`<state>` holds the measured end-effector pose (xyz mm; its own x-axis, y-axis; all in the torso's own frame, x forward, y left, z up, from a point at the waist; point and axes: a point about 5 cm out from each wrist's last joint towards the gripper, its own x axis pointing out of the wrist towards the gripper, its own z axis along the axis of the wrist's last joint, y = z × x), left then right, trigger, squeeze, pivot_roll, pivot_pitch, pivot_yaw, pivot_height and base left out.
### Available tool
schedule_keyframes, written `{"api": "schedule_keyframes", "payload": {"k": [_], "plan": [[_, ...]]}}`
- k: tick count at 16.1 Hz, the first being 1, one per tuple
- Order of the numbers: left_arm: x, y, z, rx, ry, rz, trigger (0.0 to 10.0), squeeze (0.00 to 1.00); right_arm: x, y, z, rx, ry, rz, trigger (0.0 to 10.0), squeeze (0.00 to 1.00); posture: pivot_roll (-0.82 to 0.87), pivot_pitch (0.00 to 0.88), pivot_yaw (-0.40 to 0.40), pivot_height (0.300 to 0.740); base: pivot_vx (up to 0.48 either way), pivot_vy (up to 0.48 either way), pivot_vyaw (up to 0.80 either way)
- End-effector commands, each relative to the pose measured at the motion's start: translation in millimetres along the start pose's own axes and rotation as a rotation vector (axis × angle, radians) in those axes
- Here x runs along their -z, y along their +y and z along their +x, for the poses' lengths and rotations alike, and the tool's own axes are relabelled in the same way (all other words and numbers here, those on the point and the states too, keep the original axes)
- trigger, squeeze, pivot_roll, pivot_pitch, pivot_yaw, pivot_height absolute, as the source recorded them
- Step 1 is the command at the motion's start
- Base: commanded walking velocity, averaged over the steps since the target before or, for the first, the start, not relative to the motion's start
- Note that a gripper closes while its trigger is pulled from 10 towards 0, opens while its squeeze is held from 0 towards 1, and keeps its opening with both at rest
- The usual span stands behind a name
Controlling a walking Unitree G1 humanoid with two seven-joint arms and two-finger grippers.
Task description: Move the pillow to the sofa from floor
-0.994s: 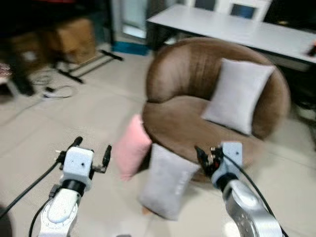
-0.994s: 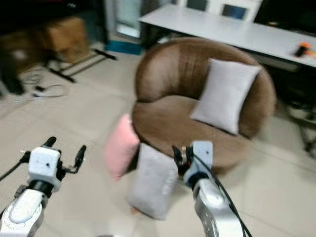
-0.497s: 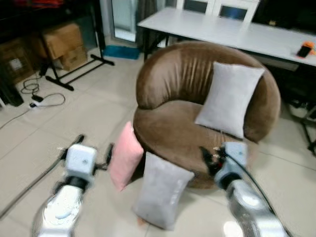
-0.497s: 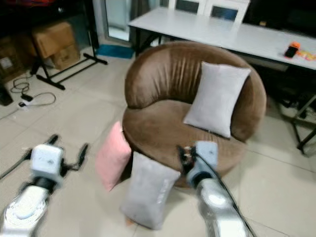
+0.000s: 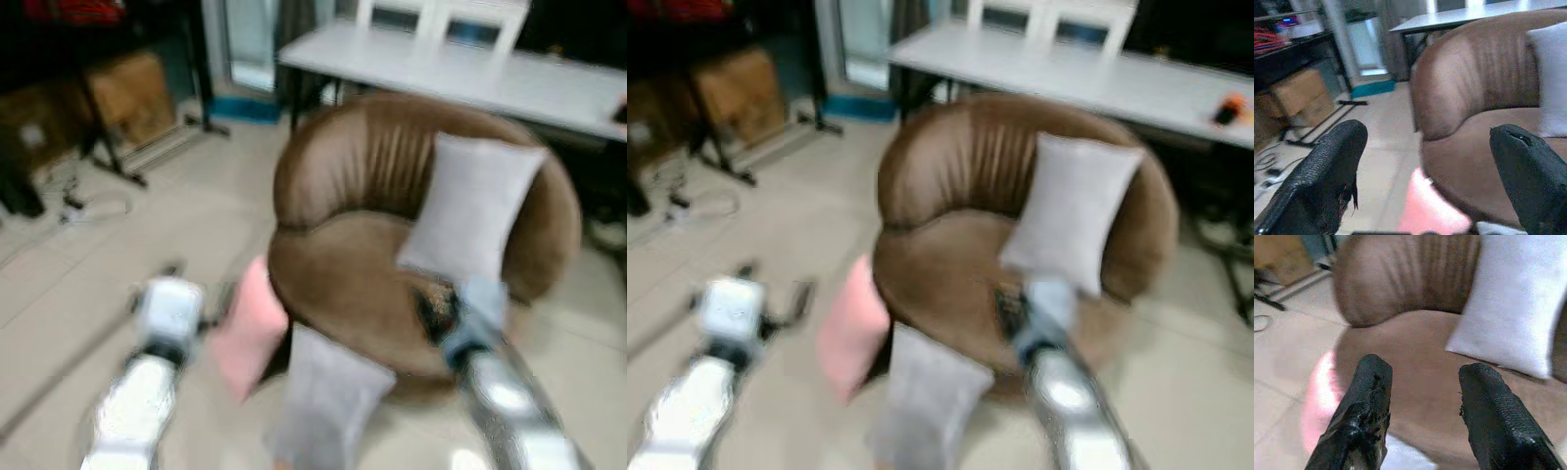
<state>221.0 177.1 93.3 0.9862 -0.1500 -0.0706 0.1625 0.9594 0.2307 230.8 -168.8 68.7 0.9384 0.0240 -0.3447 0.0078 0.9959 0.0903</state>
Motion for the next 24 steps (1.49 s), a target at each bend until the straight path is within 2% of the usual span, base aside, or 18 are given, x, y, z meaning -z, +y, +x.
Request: {"api": "schedule_keyframes", "payload": {"k": [1,5,6,12,19,24], "plan": [[2.6,9.1,-2.6,-0.029,0.014,0.020,10.0,0.09,-6.8,11.1,2.8,-0.040,-0.030,0.006,10.0,0.00,-0.03,0.000,-0.048,0.740,0.292,0.000,0.00],[3.4,10.6,-4.8,-0.039,0.000,0.030,10.0,0.07,-8.0,10.1,2.9,-0.040,-0.043,-0.004,10.0,0.00,-0.03,0.000,-0.054,0.740,0.072,0.000,0.00],[4.3,10.1,-5.5,-0.036,0.000,0.059,10.0,0.06,-5.9,7.4,3.3,-0.034,-0.033,0.006,10.0,0.00,-0.03,0.000,-0.059,0.725,0.000,0.000,0.00],[6.9,6.3,-6.6,-0.055,-0.001,0.075,10.0,0.07,-8.3,5.5,4.4,-0.028,-0.040,0.001,10.0,0.00,-0.03,0.000,-0.070,0.670,0.000,0.000,0.00],[7.3,11.9,-6.4,-0.107,-0.003,0.083,10.0,0.06,-9.4,9.5,8.7,-0.040,-0.042,0.009,10.0,0.00,-0.02,0.000,-0.073,0.606,0.000,0.000,0.00],[6.2,10.9,-5.2,-0.098,-0.015,0.071,10.0,0.07,-10.6,9.7,9.7,-0.044,-0.044,0.005,10.0,0.00,-0.03,0.000,-0.071,0.601,0.000,0.000,0.00]]}}
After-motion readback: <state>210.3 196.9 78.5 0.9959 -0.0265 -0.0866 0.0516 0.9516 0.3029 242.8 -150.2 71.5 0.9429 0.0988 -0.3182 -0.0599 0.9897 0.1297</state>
